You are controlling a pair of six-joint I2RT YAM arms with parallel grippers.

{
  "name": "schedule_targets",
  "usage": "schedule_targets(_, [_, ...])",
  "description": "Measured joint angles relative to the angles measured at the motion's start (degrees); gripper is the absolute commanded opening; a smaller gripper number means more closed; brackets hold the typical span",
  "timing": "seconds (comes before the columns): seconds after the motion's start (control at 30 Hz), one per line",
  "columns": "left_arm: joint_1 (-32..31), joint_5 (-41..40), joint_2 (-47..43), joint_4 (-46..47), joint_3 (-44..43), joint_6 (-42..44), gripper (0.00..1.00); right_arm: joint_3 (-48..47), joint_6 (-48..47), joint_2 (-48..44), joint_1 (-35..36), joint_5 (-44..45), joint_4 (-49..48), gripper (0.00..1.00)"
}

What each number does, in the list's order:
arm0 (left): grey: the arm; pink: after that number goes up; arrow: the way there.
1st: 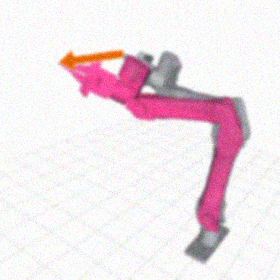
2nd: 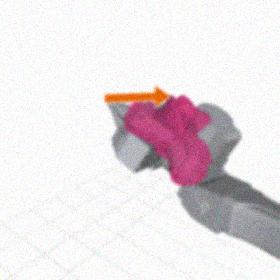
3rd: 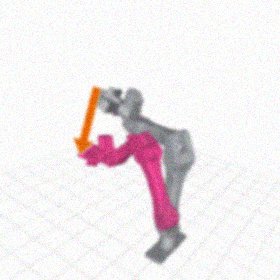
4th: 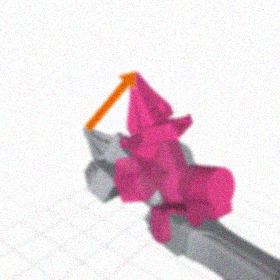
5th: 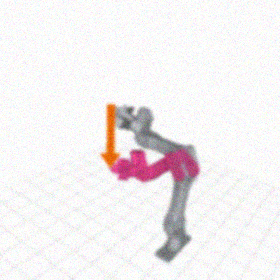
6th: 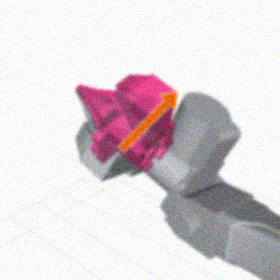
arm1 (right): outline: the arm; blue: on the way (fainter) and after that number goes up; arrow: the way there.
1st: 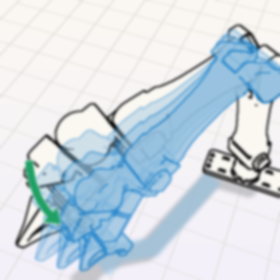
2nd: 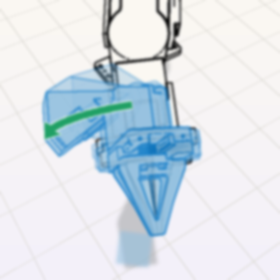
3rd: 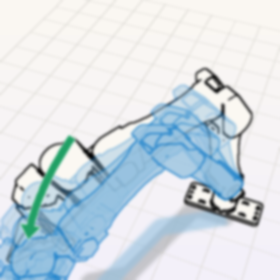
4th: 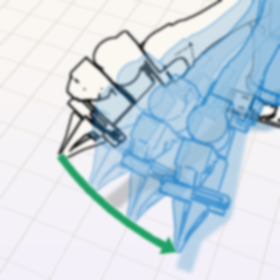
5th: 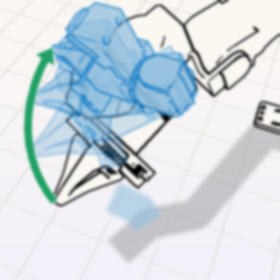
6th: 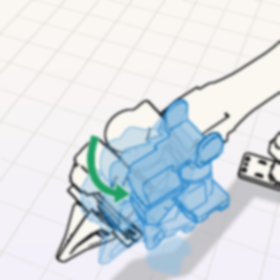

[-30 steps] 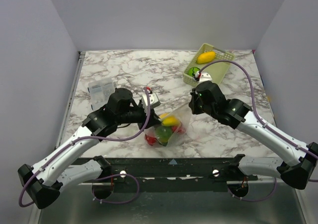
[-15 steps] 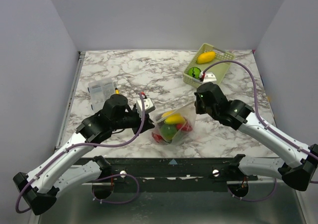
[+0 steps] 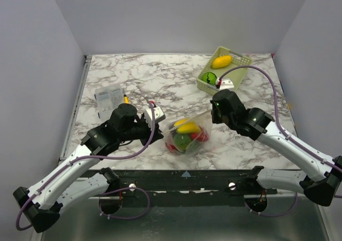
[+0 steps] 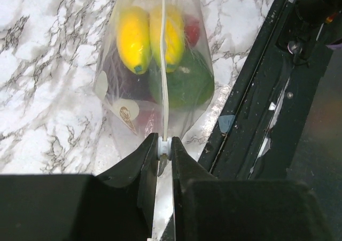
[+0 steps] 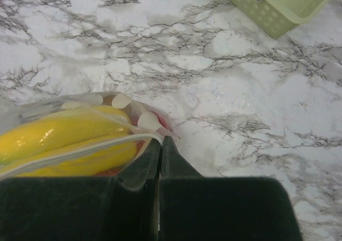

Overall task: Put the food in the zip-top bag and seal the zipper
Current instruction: Zip the zipper food storage bag at the center of the board, then place the zipper food storage bag at the center of the board.

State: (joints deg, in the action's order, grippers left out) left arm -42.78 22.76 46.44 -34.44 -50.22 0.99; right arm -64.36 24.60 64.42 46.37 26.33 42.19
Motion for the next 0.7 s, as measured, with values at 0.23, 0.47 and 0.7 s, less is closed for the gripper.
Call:
schedule_targets(0.23, [0.0,-5.8,-0.2,-0.7,0.0,-1.6,0.63,0.1,-0.7,0.9,-0.7,0.1,-0.1,0.0])
schedule_targets(0.47, [0.0,-18.1,-6.4,0.1,-1.3,-3.6,0.85,-2.3,-0.5,8.1,-1.1,2.4,0.1,0.0])
schedule_targets(0.7, [0.0,-26.7,-14.6,3.0,-1.9,-4.3,0.86,-8.6,-0.5,18.8,-3.3,4.0,-0.6,0.0])
